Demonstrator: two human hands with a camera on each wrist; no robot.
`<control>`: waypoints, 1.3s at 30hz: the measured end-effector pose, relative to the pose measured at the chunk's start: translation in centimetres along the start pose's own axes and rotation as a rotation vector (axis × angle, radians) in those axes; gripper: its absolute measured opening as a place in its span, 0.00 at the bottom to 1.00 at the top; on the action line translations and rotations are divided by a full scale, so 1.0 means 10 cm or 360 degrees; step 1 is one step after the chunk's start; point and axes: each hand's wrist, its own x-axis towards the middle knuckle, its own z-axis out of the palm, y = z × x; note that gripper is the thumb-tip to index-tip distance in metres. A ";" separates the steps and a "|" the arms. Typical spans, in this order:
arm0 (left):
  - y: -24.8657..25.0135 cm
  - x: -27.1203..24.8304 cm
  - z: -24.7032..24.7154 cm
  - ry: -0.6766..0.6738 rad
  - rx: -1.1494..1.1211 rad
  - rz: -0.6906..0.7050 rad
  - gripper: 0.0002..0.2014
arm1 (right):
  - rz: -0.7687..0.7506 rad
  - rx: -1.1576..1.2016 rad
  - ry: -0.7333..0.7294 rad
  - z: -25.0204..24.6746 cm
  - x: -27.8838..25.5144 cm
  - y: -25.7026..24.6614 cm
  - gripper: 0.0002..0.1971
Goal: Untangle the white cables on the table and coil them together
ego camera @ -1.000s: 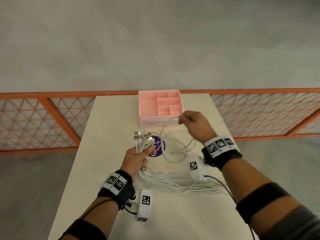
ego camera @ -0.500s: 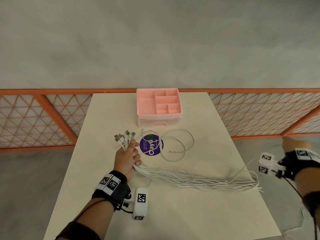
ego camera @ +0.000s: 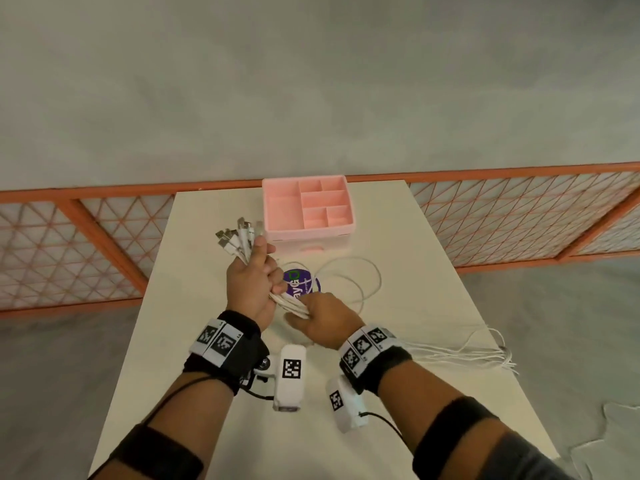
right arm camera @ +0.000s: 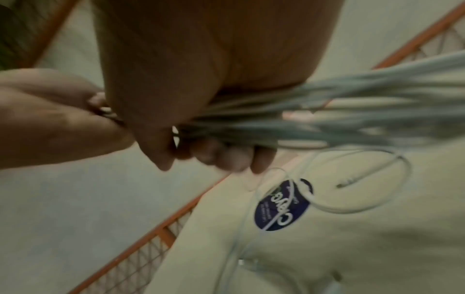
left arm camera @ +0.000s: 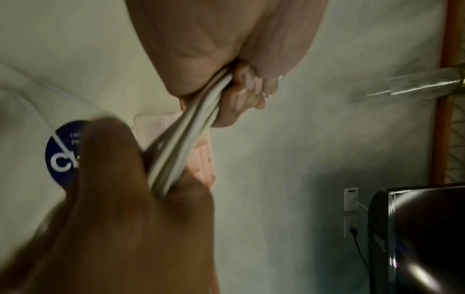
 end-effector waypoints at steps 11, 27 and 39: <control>0.19 0.25 -0.51 0.0268 -0.0169 0.0040 0.16 | 0.0907 -0.0712 -0.0122 -0.29 -0.84 1.77 0.10; -0.31 0.05 -0.52 -0.0106 0.0390 -0.0430 0.15 | 0.1467 -0.1060 0.0559 -0.81 -1.30 2.49 0.10; -0.47 0.04 -0.77 -0.0028 0.0588 -0.0422 0.15 | 0.1420 -0.1148 -0.0352 -0.76 -1.20 2.32 0.20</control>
